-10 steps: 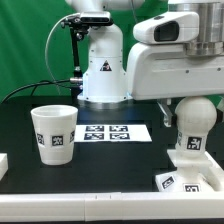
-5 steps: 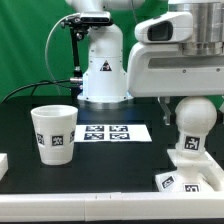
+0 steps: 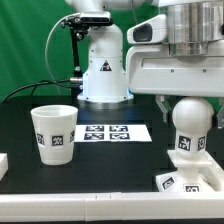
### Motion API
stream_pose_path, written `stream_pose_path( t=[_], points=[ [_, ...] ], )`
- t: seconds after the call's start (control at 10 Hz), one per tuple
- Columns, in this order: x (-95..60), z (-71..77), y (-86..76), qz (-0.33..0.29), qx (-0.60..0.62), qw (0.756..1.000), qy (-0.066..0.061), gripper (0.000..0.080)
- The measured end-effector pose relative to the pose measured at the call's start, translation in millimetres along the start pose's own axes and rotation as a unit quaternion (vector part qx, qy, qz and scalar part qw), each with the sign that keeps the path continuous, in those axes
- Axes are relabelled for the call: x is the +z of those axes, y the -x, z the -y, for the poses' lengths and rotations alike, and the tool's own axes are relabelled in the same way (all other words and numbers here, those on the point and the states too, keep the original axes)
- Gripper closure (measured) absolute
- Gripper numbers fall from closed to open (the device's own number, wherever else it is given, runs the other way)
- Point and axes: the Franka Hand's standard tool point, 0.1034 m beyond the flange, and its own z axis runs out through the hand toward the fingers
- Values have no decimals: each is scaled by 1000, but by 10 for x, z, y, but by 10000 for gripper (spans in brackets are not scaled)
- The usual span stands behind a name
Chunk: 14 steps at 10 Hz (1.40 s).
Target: Assemble lamp
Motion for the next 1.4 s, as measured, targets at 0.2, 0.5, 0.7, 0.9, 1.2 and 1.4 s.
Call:
stream_pose_path(
  t=[0.2, 0.5, 0.7, 0.9, 1.2, 1.4],
  points=[
    [-29, 45, -4, 14, 100, 995, -16, 222],
    [-14, 42, 5, 14, 73, 997, -15, 123],
    [-14, 23, -14, 9, -102, 995, -13, 103],
    [-24, 14, -16, 8, -299, 954, 9, 101],
    [-17, -4, -33, 9, -394, 919, 9, 101],
    [-31, 5, -58, 1, -531, 847, 22, 101]
  ],
)
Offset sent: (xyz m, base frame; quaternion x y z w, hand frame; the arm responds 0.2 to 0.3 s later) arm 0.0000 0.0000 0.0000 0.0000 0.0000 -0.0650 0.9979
